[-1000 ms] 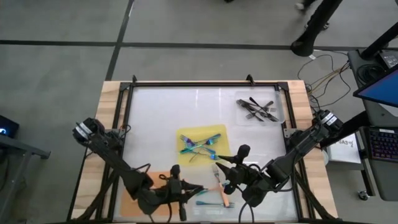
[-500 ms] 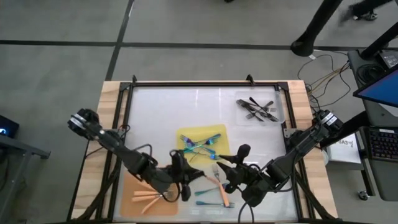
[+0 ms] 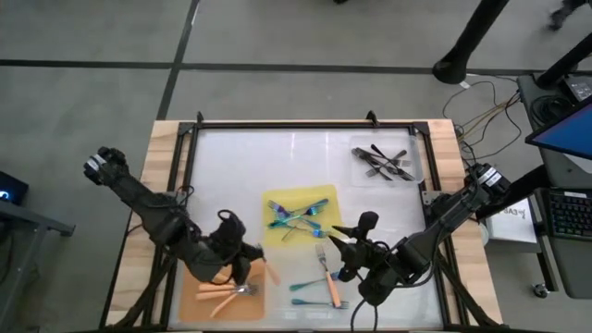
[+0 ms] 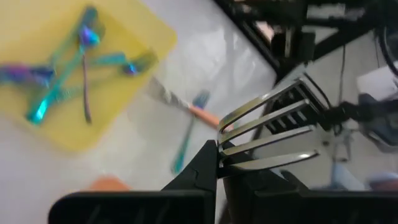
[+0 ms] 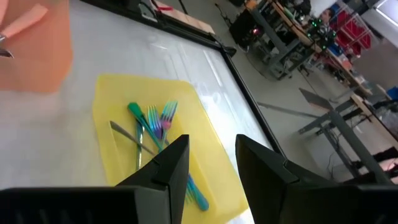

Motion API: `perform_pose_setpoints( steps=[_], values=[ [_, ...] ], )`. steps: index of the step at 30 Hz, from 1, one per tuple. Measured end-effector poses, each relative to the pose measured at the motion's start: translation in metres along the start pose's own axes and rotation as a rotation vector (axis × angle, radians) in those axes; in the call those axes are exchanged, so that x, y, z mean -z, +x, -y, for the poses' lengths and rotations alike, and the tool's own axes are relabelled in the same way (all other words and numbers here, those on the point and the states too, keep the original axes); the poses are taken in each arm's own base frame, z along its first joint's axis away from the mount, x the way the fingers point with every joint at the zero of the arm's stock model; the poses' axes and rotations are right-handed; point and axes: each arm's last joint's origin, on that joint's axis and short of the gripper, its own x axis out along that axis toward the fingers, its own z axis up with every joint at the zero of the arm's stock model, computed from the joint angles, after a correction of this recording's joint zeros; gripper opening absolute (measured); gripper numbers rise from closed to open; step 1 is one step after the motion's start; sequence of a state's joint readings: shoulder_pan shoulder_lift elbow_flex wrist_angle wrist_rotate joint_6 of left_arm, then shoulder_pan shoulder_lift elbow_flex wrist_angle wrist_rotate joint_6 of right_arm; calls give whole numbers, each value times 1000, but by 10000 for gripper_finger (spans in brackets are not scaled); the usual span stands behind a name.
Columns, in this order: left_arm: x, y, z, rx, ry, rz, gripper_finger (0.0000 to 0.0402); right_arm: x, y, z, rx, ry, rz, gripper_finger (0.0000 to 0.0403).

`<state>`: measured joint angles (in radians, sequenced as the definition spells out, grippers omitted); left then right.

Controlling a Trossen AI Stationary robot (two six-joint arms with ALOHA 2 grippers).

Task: Sort silverware by color (type)
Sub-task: Put the top orange fork into the orange bin

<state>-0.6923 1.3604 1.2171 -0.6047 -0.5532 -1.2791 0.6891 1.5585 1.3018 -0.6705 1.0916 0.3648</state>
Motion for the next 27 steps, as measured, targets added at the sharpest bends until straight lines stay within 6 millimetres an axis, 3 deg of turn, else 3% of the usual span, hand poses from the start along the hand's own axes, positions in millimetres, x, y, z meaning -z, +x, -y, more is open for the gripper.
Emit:
perform_pose_setpoints(
  steps=[6, 17, 21, 27],
  values=[
    [14, -7, -6, -46, -80, -139, 0, 2, 0, 1, 5, 6, -13, 123],
    [30, -26, -50, -576, -288, -523, 0, 2, 0, 1, 5, 10, -12, 123],
    [33, -28, -49, -601, -338, -624, 0, 2, 0, 1, 5, 11, -12, 123],
    [36, -25, -51, -643, -311, -629, 0, 2, 0, 1, 5, 12, -12, 123]
  ],
)
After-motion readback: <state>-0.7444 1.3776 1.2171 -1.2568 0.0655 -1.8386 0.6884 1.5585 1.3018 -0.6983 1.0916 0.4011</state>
